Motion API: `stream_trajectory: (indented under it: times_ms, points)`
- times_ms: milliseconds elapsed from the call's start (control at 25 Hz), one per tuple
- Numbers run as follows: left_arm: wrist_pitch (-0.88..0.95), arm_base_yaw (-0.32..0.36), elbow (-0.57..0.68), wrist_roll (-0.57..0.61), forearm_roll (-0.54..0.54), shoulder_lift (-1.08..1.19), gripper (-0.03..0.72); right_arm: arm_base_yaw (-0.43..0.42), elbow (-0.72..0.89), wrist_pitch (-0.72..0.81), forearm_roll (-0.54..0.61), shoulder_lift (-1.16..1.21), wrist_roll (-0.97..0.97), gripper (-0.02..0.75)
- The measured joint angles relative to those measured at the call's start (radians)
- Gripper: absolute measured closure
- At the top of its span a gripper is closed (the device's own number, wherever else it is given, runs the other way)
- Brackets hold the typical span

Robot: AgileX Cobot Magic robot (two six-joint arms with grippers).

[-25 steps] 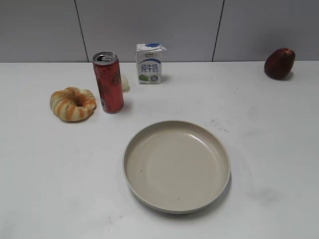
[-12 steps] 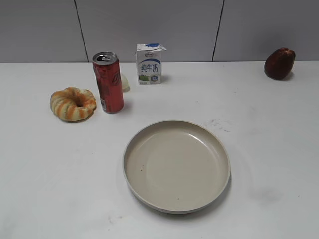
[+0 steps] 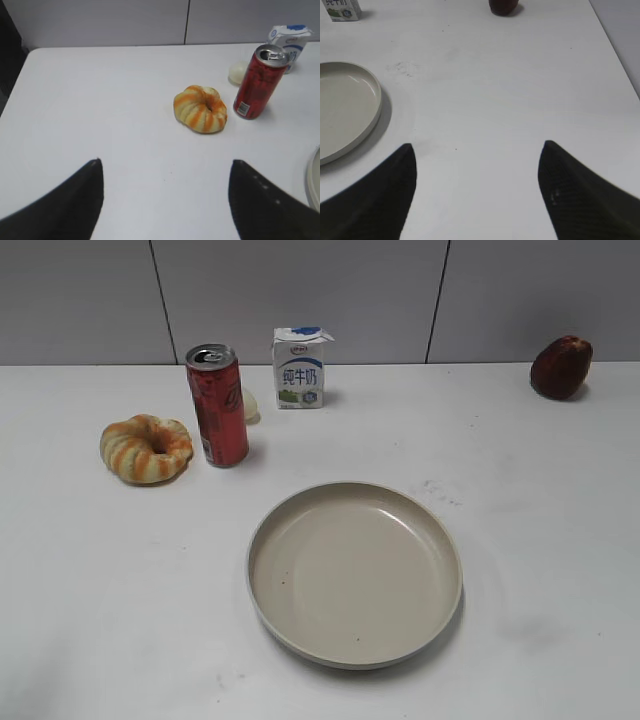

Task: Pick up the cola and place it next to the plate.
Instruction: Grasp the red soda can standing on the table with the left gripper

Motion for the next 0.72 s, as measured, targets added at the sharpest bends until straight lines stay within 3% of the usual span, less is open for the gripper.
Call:
stream_trajectory:
  times_ms: [320,720]
  points:
    - [0.001,-0.007,-0.283,0.006,-0.084,0.430,0.099,0.000,0.000,0.000,0.000,0.000,0.000,0.167]
    - [0.120,-0.143,-0.684,0.072,-0.077,0.849,0.099,0.000,0.000,0.000,0.000,0.000,0.000,0.167]
